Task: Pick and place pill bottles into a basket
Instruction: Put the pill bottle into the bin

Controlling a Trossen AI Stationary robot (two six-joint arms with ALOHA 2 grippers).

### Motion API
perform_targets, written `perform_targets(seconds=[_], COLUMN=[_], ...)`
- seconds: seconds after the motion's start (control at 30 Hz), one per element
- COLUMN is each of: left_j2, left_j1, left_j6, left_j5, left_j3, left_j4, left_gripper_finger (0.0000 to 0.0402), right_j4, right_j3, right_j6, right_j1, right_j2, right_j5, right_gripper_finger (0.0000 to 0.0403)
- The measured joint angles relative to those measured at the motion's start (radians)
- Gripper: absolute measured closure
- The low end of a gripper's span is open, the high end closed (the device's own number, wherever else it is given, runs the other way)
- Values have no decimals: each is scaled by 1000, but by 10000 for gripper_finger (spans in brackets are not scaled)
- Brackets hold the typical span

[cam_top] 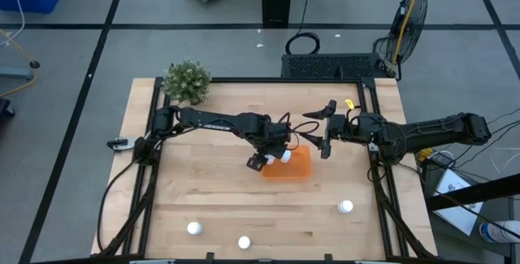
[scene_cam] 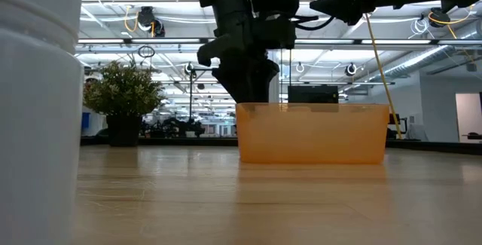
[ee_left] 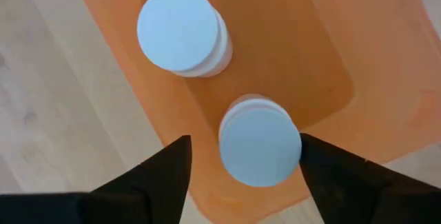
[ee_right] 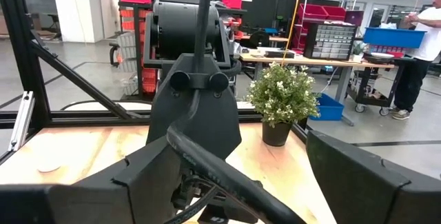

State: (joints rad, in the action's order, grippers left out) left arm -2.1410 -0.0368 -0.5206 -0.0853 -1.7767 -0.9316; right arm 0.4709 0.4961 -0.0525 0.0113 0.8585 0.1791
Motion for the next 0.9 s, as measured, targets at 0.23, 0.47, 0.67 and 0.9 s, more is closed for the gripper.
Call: perform_targets(seconds=[0.23,0.47,0.67,0.9], left_j2=[52,239,458,754], left_j1=[6,-8,-52,-82], left_j6=[105,178,224,240], left_j5=[34,15,-171,-169], left_j3=[1,1,13,282], left_j4=[6,45,118,304], left_gripper_finger=[130,129,128,128], right_j4=[19,37,25,-85], right_j3=[3,3,2,2], right_j6=[3,2,-3,-28], right_j1=[0,0,-2,-70], right_j2=[-2,-10,-70,-220], right_j5=[4,3,2,2], right_gripper_finger=[103,103,103,103])
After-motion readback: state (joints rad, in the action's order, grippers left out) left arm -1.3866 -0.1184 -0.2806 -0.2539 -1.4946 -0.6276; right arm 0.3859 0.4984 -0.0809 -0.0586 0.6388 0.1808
